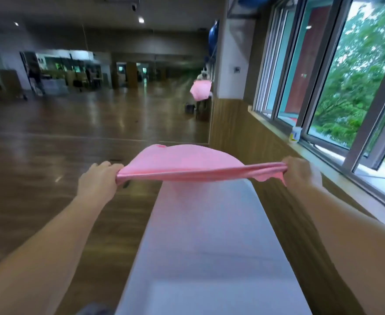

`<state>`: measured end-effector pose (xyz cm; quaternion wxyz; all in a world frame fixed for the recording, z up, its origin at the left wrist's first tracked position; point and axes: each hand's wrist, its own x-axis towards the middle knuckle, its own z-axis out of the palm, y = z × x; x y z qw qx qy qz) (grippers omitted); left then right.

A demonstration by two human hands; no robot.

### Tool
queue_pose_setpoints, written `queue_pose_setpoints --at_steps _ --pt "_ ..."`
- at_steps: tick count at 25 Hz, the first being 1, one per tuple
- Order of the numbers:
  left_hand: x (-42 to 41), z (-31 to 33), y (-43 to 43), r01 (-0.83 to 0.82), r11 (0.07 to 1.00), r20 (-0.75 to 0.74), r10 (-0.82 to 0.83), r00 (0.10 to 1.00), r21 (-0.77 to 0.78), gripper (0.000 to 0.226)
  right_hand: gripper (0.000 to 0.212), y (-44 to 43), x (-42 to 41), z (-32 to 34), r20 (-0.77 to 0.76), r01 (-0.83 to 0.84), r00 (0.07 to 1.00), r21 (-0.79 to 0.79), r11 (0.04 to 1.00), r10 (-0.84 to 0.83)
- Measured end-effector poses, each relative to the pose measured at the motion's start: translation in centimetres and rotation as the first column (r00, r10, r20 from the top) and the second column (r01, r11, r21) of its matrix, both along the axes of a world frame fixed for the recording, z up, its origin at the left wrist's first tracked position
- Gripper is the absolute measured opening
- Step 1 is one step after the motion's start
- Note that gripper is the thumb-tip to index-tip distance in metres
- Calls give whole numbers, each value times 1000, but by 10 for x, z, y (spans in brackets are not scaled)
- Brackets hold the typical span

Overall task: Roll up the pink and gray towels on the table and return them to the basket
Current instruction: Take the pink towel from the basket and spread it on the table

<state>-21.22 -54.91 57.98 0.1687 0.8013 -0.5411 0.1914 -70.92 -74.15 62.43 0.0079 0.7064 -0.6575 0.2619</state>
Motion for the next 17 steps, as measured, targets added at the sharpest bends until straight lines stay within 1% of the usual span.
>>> queue_pose_setpoints --at_steps 2,4,6,8,10,12,15,17 --pt "-14 -49 20 -20 996 -46 24 999 89 35 21 24 -28 -53 -171 8 985 79 997 5" --pt "-29 -92 46 -43 982 -83 59 995 181 37 25 55 -58 -102 -277 31 961 165 986 16" --pt "-43 -128 76 -33 969 -122 64 990 246 44 29 90 -85 -143 -342 53 939 235 970 32" --pt "-50 -154 101 -6 958 -146 50 988 288 49 33 123 -106 -174 -376 92 926 269 959 16" --pt "-55 -169 127 31 941 -145 20 989 336 53 38 158 -118 -181 -377 117 926 285 951 -1" --pt "-60 -171 147 66 943 -143 -20 990 325 60 34 192 -122 -173 -393 130 919 287 949 -7" --pt "-68 -163 174 131 957 -103 -107 989 259 68 22 231 -129 -153 -284 158 956 267 951 -79" --pt "-74 -155 193 185 947 -50 -178 983 263 68 17 253 -139 -147 -250 175 961 231 957 -115"
